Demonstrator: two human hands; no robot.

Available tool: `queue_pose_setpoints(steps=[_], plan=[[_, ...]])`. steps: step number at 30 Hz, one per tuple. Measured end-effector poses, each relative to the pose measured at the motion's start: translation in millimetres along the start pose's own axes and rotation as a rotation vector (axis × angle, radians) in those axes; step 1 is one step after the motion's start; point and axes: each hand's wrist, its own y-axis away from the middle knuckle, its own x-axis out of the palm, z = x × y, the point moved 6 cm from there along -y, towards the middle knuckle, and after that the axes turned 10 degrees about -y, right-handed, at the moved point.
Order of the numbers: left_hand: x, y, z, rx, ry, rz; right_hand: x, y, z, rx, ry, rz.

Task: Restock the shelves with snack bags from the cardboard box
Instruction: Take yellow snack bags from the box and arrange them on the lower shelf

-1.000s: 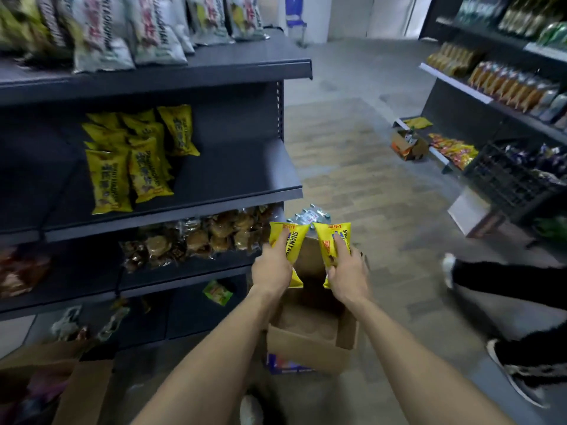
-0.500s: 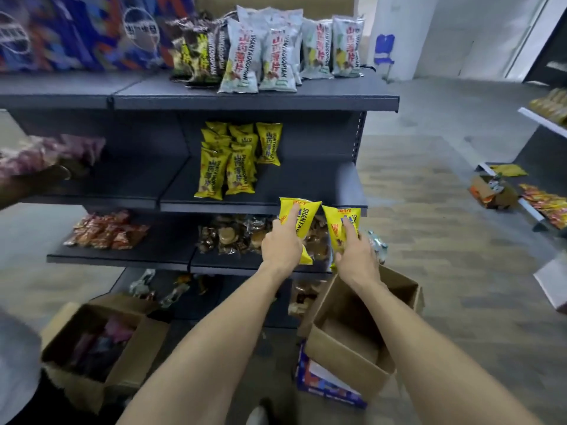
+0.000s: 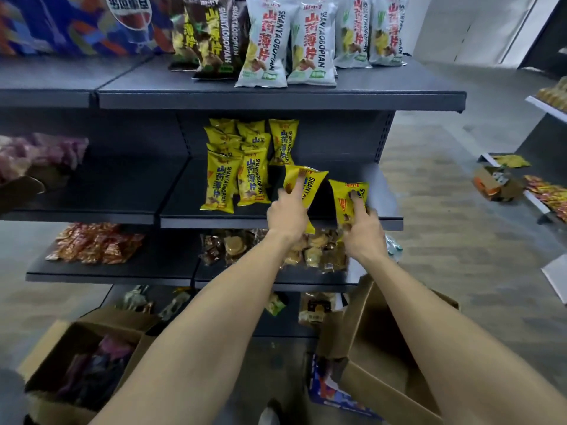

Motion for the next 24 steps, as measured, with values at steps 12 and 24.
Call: queue_pose_setpoints(steps=[12,24], plan=[[11,-110,19,-0.065,0.079,-0.03,51,-82,20,-0.038,-0.044,0.053],[70,-219,9,-0.111,-0.05,-0.133,103,-193,12,-0.121,-0.115,0.037]])
